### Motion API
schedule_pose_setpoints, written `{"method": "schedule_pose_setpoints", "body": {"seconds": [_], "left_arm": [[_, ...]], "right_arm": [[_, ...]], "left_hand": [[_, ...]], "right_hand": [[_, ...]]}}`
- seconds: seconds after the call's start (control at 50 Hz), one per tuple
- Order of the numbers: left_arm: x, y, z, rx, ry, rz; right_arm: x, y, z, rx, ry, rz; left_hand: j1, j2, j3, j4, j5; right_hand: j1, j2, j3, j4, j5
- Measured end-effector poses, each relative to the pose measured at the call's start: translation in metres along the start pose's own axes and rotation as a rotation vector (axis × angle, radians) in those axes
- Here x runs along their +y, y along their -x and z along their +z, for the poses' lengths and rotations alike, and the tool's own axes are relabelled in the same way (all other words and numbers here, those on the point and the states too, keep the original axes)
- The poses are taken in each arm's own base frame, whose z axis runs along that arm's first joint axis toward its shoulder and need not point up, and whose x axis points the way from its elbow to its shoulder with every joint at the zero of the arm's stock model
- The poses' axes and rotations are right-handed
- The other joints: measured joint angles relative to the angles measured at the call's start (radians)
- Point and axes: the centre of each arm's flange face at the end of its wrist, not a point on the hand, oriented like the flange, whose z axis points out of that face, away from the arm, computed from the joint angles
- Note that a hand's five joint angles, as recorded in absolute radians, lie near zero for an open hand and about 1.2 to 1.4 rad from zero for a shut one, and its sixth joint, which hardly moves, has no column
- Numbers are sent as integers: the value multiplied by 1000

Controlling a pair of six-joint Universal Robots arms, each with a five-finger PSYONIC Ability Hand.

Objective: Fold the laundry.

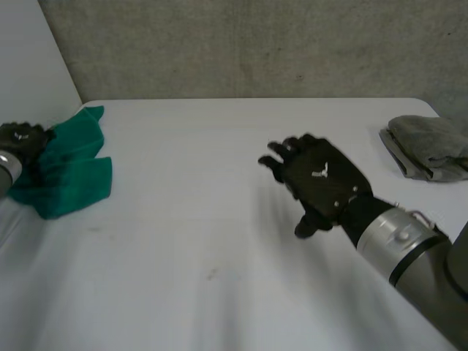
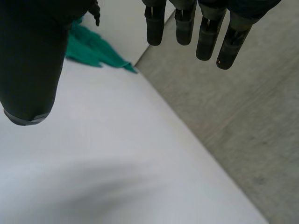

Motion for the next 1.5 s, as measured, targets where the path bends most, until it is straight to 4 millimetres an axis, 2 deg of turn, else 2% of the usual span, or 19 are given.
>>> {"method": "schedule_pose_setpoints", "body": {"seconds": [0.04,0.08,0.16,0.24,0.3,0.32,0.4,0.5,0.54,0.56,0.64,0.7,0.76,0.82,0.98,1.02,1.14,1.36,1.5], "left_arm": [[17,1,10,-9,30,54],[30,0,18,-17,55,104],[35,-3,23,-31,64,143],[15,-15,21,-76,15,185],[-33,-33,-2,-98,-101,182],[-33,-33,-2,-98,-101,182],[-110,-69,-66,-36,-297,56],[-152,-113,-137,148,-408,-123],[-155,-120,-146,181,-414,-146],[-162,-148,-184,333,-417,-234],[-158,-192,-235,607,-366,-325],[-154,-208,-253,713,-338,-345],[-148,-235,-282,912,-295,-366],[-153,-232,-274,904,-304,-382],[-164,-179,-208,611,-336,-403],[-159,-152,-178,473,-330,-358],[-133,-138,-152,384,-260,-192],[-80,-157,-174,499,-39,2],[-73,-154,-195,498,-30,-35]], "right_arm": [[6,3,-2,-7,21,-1],[10,4,-3,-9,38,-4],[13,4,-4,-7,50,-6],[14,-4,-4,17,58,-8],[14,-15,-3,53,57,-8],[14,-15,-3,53,57,-8],[14,-32,-3,116,62,-6],[17,-51,-3,207,87,-6],[17,-54,-3,218,90,-6],[18,-61,-4,259,103,-6],[22,-74,-5,324,127,-6],[23,-76,-5,332,130,-6],[27,-84,-7,364,147,-3],[29,-85,-8,364,159,3],[32,-77,-9,321,194,25],[35,-70,-8,281,230,46],[41,-46,-6,159,336,109],[64,-10,-3,-47,446,173],[79,1,-2,-100,427,142]], "left_hand": [[12,10,7,7,6],[580,513,485,492,476],[932,907,898,912,881],[932,967,959,973,906],[932,969,961,973,906],[932,969,961,973,906],[932,970,961,973,906],[932,972,963,973,906],[932,972,963,973,906],[932,973,965,974,906],[932,974,967,977,906],[932,974,967,977,906],[157,269,272,291,229],[-12,17,21,17,-1],[-12,1,3,-1,-6],[-12,1,3,-1,-6],[-12,1,3,-1,-6],[72,67,63,69,61],[80,81,78,83,75]], "right_hand": [[0,0,0,0,0],[0,0,0,0,0],[0,0,0,0,0],[0,0,0,0,0],[0,0,0,0,0],[0,0,0,0,0],[0,0,0,0,0],[0,0,0,0,0],[0,0,0,0,0],[0,0,0,0,0],[0,0,0,0,0],[0,0,0,0,0],[0,0,0,0,0],[0,0,0,0,0],[0,0,0,0,0],[0,0,0,0,0],[0,0,0,0,0],[17,24,24,16,15],[172,203,221,199,176]]}}
